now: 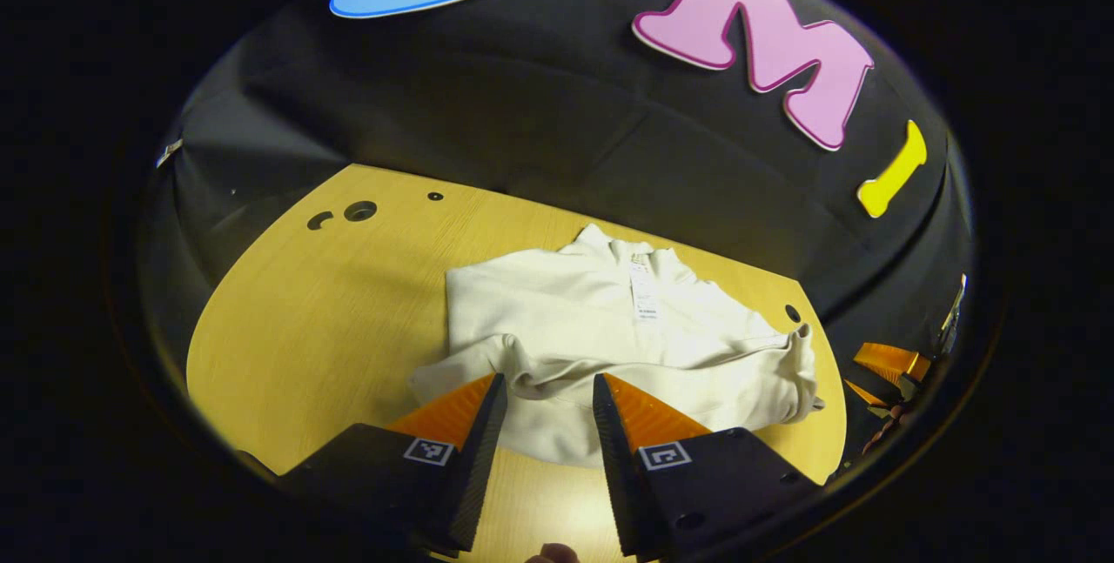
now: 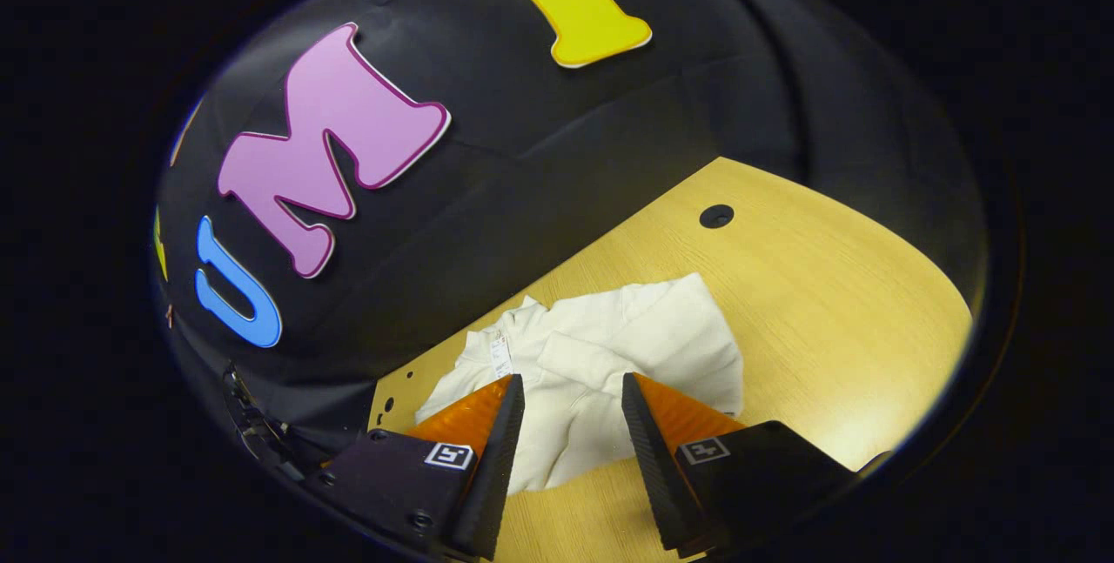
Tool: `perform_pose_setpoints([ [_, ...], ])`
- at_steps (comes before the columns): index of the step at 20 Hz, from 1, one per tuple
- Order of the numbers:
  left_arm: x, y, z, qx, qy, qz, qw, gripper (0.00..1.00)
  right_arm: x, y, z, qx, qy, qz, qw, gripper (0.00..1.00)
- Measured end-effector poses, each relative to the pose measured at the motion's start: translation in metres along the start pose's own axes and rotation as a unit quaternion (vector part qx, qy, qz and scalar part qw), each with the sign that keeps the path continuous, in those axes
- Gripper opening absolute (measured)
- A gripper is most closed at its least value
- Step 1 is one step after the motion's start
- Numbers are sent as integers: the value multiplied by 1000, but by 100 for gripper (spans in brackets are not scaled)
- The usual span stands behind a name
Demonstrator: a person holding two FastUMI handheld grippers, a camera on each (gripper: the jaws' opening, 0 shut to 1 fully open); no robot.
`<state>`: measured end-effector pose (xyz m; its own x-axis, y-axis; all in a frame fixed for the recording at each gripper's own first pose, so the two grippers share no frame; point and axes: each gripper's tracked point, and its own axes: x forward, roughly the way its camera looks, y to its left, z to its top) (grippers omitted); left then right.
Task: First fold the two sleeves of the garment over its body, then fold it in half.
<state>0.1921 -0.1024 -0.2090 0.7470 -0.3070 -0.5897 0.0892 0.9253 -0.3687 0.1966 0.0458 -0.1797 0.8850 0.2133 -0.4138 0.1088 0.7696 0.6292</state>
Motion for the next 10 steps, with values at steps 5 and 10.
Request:
perform_pose_setpoints([
  [5,-42,-22,-11,36,-5,-33,999,63,-51,9,7,-34,-23,17,999,70],
  [10,-84,-35,-28,68,-10,-54,996,62,-97,21,2,-58,-38,30,997,70],
])
